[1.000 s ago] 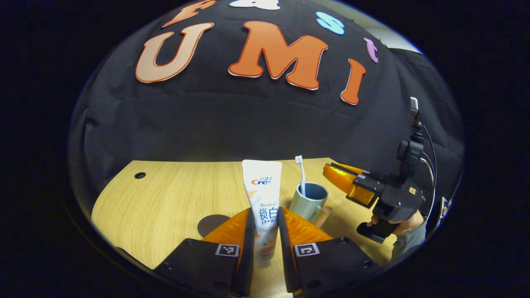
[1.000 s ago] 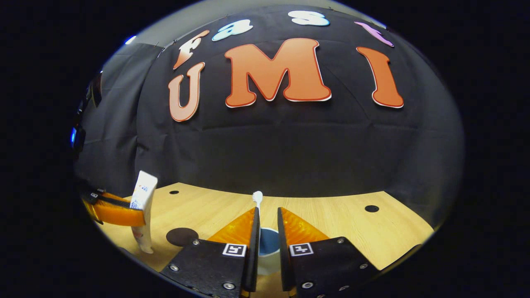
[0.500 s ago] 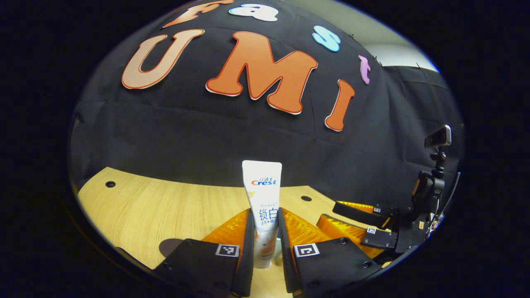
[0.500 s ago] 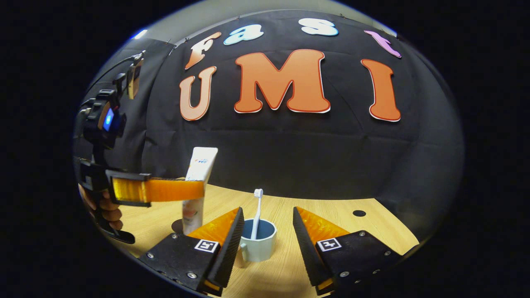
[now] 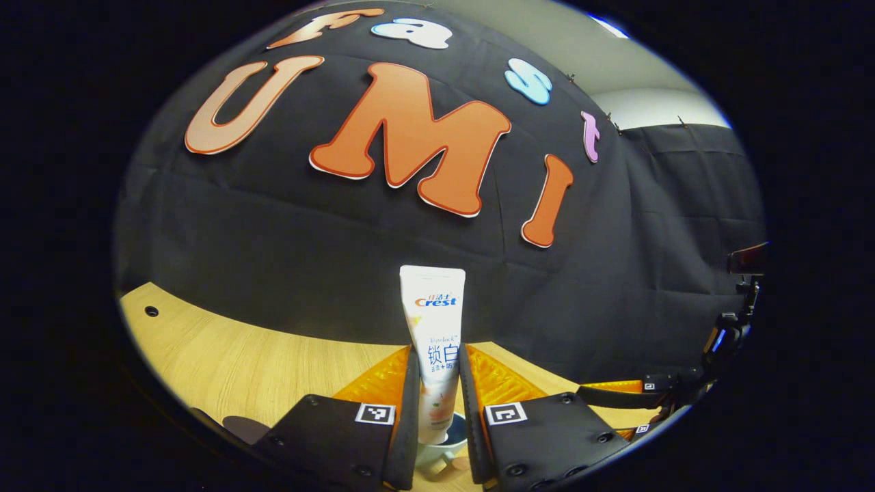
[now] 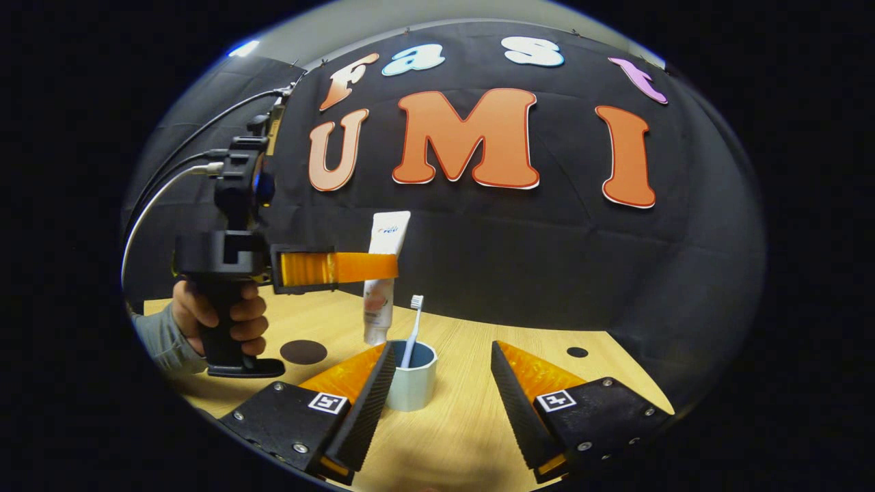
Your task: Put the toothbrush and toothpaste on the desktop into the cup, then pick up the cup and place it on the coaster on the desktop.
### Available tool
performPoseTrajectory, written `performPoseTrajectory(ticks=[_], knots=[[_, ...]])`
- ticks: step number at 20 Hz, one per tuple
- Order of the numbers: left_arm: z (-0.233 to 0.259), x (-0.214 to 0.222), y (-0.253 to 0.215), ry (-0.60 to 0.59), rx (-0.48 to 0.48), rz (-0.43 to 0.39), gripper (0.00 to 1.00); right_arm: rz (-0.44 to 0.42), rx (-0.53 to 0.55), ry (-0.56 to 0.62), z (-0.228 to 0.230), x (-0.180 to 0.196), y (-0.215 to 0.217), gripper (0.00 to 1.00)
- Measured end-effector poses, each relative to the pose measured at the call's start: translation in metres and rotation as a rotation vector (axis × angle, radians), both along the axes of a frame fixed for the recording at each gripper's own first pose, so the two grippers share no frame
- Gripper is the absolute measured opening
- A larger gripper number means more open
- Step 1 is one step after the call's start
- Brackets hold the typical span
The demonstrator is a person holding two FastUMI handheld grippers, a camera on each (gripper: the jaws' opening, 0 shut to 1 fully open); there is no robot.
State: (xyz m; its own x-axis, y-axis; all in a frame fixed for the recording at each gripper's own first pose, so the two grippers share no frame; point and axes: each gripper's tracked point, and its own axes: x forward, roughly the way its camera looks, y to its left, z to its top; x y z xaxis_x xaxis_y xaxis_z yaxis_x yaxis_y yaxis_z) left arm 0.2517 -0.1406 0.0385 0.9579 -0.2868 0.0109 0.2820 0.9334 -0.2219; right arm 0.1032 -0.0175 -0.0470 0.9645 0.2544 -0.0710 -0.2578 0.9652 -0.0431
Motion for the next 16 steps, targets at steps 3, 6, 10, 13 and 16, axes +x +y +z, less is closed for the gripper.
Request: performPoseTrajectory(ticks=[3,6,10,13,16], knots=[[-0.007,0.011,-0.008,-0.006,-0.025,-0.017,0.34,-0.004,-0.013,0.017,-0.008,-0.003,-0.007,0.88],[-0.024,0.017,-0.013,0.026,-0.038,-0.021,0.34,-0.014,-0.023,0.034,-0.016,-0.003,-0.013,0.89],[-0.047,0.013,-0.016,0.073,-0.045,-0.025,0.34,-0.016,-0.015,0.045,-0.020,-0.004,-0.013,0.90],[-0.067,0.004,-0.015,0.096,0.002,-0.005,0.34,-0.022,-0.009,0.062,-0.023,-0.003,-0.012,0.91],[-0.072,-0.001,-0.019,0.088,0.034,-0.006,0.35,-0.033,0.005,0.084,-0.026,-0.004,-0.013,0.91]])
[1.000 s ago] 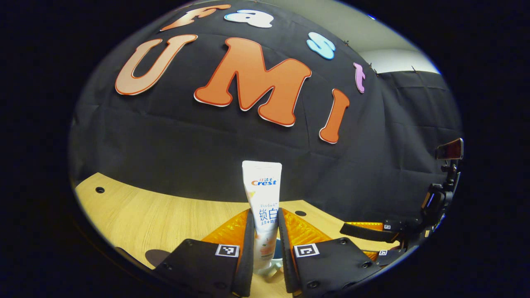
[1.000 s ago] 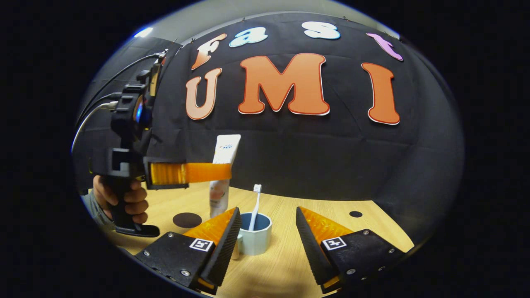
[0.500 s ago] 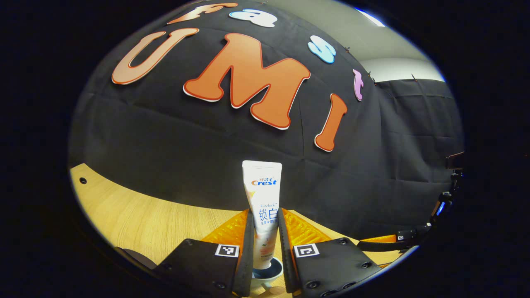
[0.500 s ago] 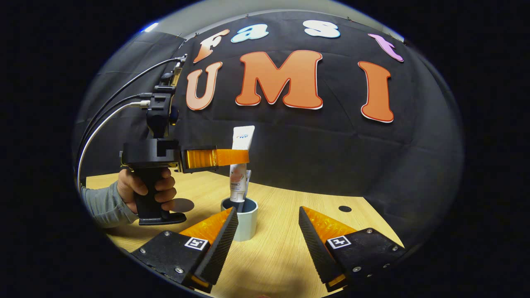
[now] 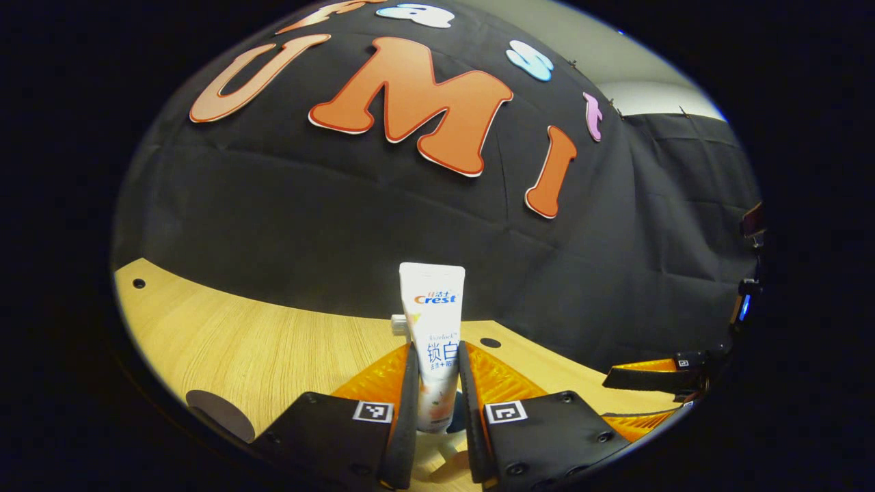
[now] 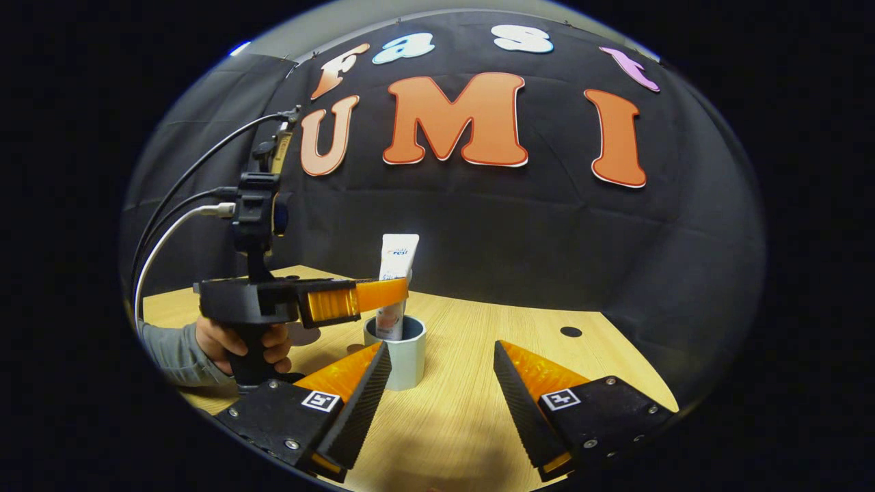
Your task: Put the toothbrush and toothpaste on the desktop into the cup, then pick up the cup and place it on the coaster on the desktop.
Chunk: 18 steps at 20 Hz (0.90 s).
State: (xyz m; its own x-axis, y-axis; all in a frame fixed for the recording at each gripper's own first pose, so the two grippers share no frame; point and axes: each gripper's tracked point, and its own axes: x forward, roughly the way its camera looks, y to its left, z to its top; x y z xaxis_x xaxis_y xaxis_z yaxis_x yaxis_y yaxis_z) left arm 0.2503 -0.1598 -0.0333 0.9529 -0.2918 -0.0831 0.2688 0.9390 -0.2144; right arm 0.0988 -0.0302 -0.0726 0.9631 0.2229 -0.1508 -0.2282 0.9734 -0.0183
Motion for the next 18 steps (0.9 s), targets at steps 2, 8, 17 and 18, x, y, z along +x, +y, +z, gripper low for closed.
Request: performPoseTrajectory(ticks=[2,8,17,18], knots=[[-0.005,-0.004,0.000,0.014,0.008,-0.018,0.36,-0.019,0.007,0.008,0.001,-0.002,-0.003,0.92],[-0.033,-0.014,0.003,0.122,0.091,-0.057,0.46,-0.072,0.054,0.038,0.006,-0.005,-0.009,0.91],[0.007,-0.033,0.034,0.052,0.111,-0.053,0.69,-0.113,0.113,0.121,0.006,-0.004,0.004,0.91],[0.007,-0.037,0.041,0.052,0.110,-0.041,0.71,-0.109,0.128,0.137,0.007,-0.005,0.010,0.91]])
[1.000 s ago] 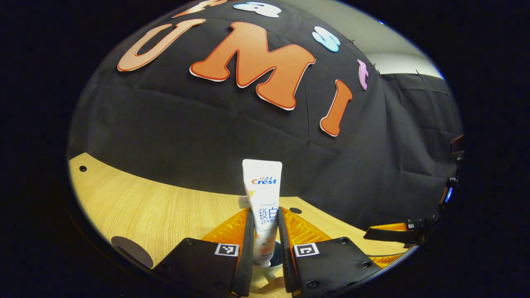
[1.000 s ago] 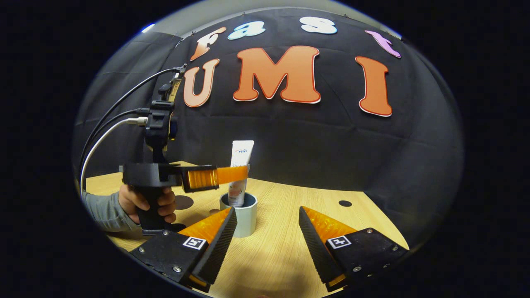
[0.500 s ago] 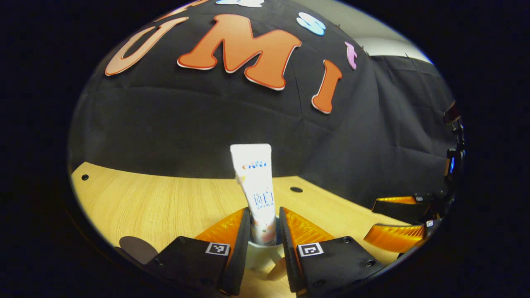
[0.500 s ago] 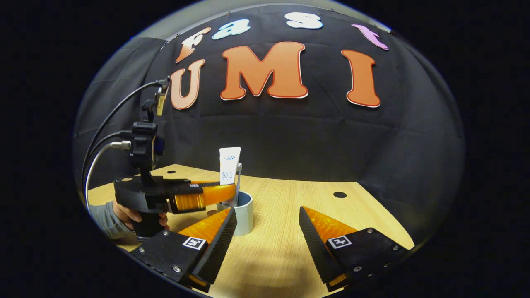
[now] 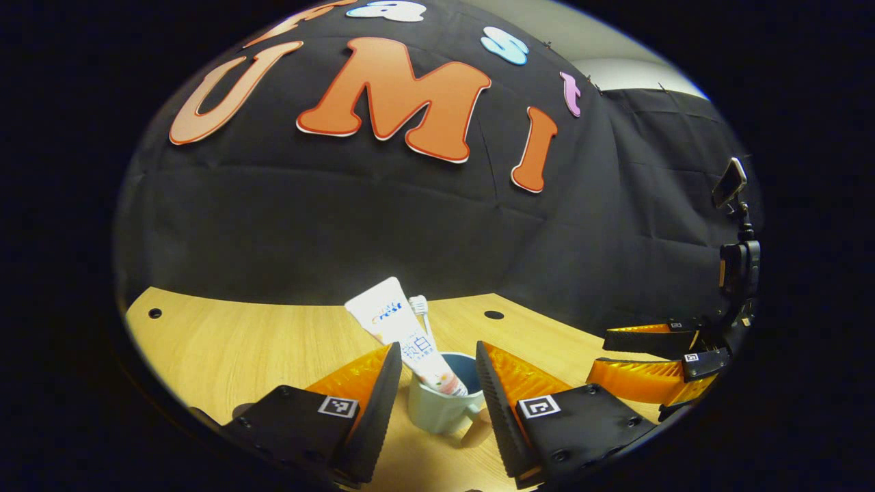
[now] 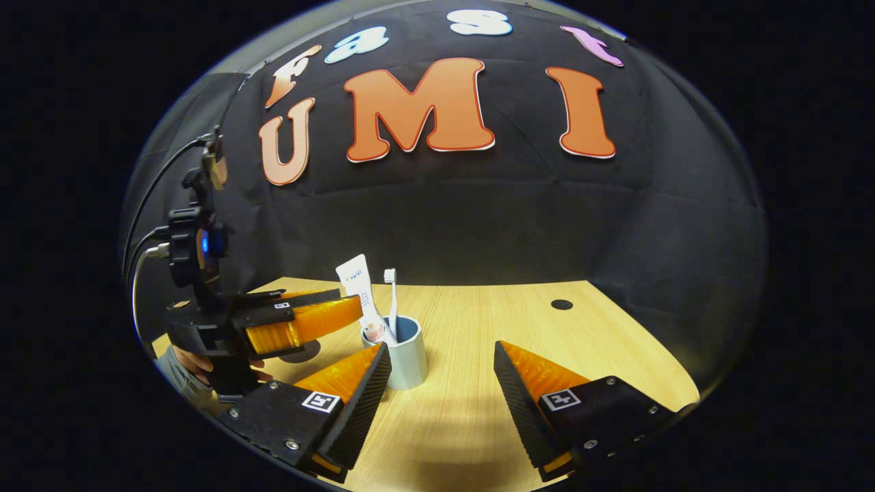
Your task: Put the toothbrush and toothpaste on the desktop into the cup, then pick up the cup and place it on the coaster on the desktop.
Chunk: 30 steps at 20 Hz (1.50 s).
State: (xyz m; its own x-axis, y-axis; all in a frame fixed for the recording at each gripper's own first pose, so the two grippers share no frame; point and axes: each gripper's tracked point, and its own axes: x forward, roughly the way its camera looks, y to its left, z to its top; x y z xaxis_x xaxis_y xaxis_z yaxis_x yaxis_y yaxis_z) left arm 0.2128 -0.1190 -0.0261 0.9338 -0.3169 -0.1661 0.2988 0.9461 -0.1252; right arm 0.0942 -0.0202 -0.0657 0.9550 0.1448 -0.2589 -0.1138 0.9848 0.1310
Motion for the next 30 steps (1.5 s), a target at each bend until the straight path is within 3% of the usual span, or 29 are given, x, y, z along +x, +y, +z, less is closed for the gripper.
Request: performPoseTrajectory(ticks=[3,6,7,8,18,23,26,30], knots=[[0.001,-0.015,0.025,0.012,-0.004,0.034,0.82,0.019,0.041,0.045,0.003,0.002,0.023,0.91],[-0.005,-0.035,0.055,0.052,0.018,0.094,0.87,0.031,0.042,0.086,0.004,0.007,0.045,0.90],[-0.007,-0.039,0.067,0.058,0.025,0.117,0.98,0.033,0.038,0.099,0.004,0.009,0.051,0.90],[-0.003,-0.047,0.077,0.054,0.031,0.139,1.00,0.032,0.033,0.113,0.003,0.012,0.056,0.91],[0.039,-0.091,0.160,-0.103,0.163,0.297,0.99,-0.074,-0.085,0.332,-0.016,0.039,0.062,0.91],[0.032,-0.099,0.181,-0.179,0.119,0.325,0.99,-0.064,-0.076,0.437,-0.027,0.047,0.071,0.90],[0.022,-0.097,0.195,-0.191,0.032,0.336,0.99,-0.065,-0.155,0.495,-0.037,0.050,0.069,0.90],[0.014,-0.096,0.228,-0.191,-0.031,0.412,0.99,-0.053,-0.153,0.593,-0.043,0.051,0.072,0.88]])
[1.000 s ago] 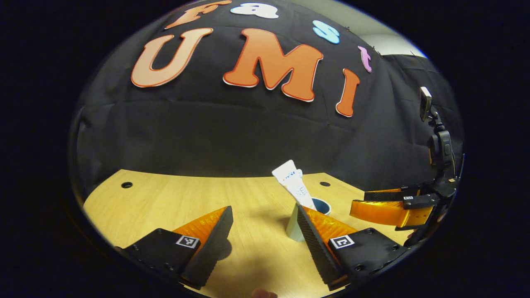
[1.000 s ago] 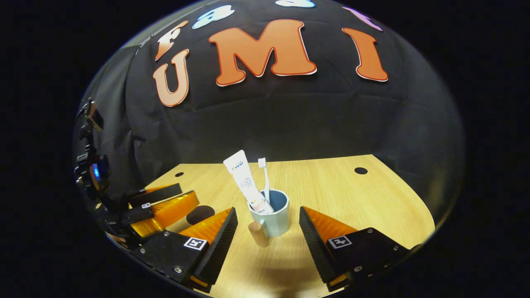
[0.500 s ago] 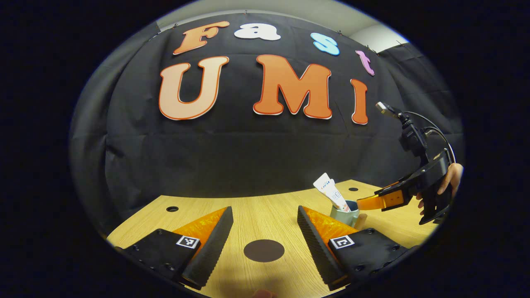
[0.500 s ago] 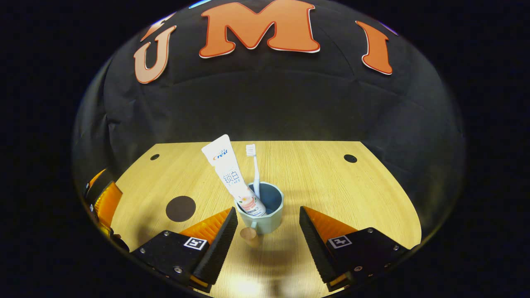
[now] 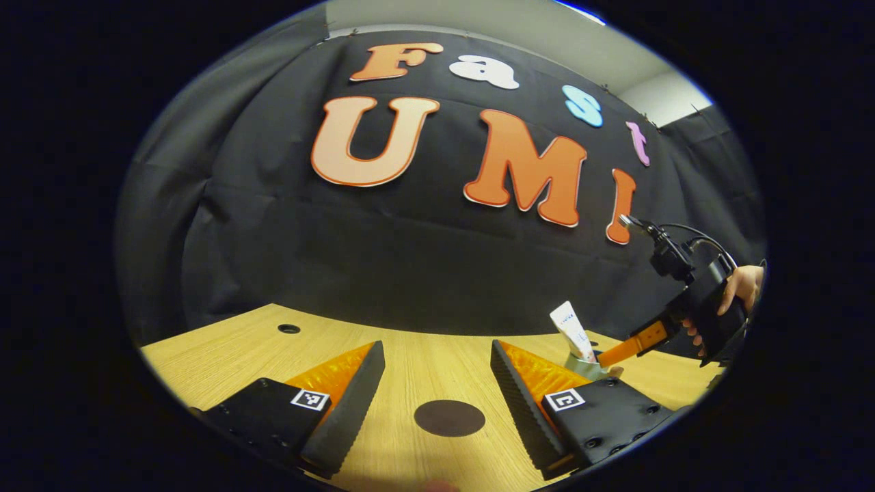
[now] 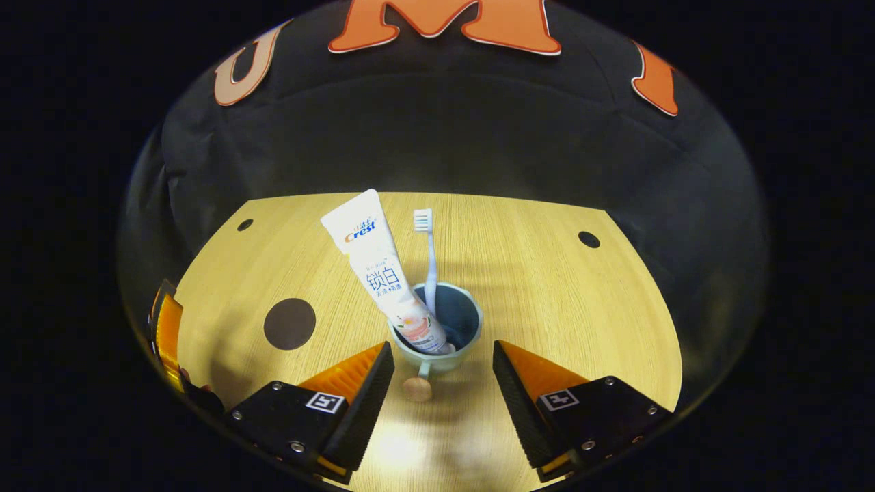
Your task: Put the toothbrush and toothpaste on the desktop into the cup, then pick up the cup and place it on the coaster on the desktop.
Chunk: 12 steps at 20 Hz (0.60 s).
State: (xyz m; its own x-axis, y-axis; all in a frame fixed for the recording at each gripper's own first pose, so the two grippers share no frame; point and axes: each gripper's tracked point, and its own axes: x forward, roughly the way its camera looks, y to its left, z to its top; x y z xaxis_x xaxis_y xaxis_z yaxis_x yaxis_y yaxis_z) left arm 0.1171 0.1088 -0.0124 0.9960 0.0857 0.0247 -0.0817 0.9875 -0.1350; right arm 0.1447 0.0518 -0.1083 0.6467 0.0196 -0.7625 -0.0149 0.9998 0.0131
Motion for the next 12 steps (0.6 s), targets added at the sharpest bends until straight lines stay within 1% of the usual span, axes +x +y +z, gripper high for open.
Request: performPoseTrajectory(ticks=[3,7,9,10,12], knots=[[0.003,-0.004,0.007,-0.010,0.001,0.024,0.99,-0.032,0.034,0.085,-0.014,-0.003,0.000,0.84],[0.001,-0.006,0.003,-0.005,-0.010,0.011,0.98,-0.047,0.038,0.179,-0.032,-0.007,-0.001,0.81],[0.000,-0.007,0.005,-0.002,-0.010,0.013,0.99,-0.035,0.022,0.195,-0.038,-0.005,0.002,0.81],[0.000,-0.007,0.004,-0.003,-0.012,0.014,0.99,-0.028,0.013,0.196,-0.038,-0.004,0.003,0.75],[0.000,-0.007,0.005,-0.004,-0.015,0.014,0.99,-0.009,-0.013,0.200,-0.042,-0.004,0.007,0.73]])
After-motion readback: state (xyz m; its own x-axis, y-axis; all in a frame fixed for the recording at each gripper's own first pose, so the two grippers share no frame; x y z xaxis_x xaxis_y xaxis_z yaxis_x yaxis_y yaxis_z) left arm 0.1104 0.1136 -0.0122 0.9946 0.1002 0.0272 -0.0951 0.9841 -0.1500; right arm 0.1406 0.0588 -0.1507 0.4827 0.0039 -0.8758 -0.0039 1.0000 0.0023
